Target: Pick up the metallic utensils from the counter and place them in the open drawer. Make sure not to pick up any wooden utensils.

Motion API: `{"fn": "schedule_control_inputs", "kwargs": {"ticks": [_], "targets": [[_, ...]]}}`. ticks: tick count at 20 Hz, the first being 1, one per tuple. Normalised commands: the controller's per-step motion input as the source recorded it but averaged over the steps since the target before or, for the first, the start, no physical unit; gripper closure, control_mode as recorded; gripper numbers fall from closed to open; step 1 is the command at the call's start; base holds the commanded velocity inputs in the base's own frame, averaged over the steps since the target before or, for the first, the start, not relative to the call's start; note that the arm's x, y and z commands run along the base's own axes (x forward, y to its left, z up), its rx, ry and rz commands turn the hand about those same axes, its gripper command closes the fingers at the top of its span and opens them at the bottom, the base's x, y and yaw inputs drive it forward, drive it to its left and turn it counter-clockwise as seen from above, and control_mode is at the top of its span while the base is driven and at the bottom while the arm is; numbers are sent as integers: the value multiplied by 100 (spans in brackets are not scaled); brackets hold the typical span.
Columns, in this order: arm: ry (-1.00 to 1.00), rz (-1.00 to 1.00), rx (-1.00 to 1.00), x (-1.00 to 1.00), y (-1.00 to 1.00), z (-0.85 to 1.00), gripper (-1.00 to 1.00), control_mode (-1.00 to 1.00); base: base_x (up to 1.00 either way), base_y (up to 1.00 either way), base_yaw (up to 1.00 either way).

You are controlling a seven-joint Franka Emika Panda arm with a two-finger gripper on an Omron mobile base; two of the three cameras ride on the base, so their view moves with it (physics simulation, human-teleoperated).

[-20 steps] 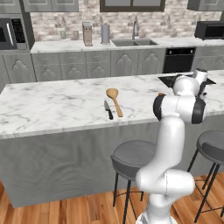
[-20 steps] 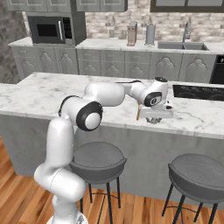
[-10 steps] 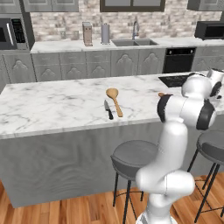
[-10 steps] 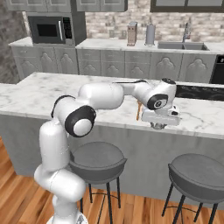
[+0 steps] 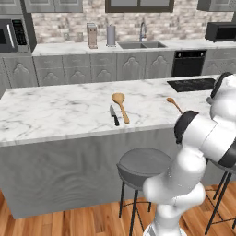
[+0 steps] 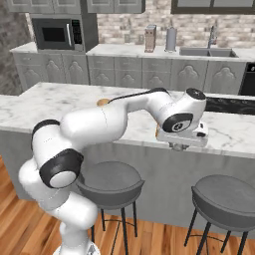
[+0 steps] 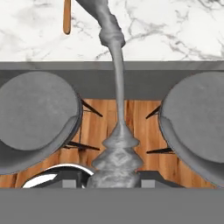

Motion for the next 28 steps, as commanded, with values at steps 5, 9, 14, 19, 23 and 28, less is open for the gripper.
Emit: {"fn": "schedule_control_inputs", "kwargs": {"ticks": [5,9,14,19,23,28], "targets": [[-14,0,-5,-100,75,57,100,-100,0,0,0],[-5,0,-13,-91,91,65,100,-100,0,0,0],[-4,0,-6,-79,99,68,100,-100,0,0,0],[3,1,4,-59,100,61,100,-100,0,0,0],[0,4,12,-44,92,55,100,-100,0,0,0],[-1,0,10,-26,72,28,100,-100,0,0,0]]}}
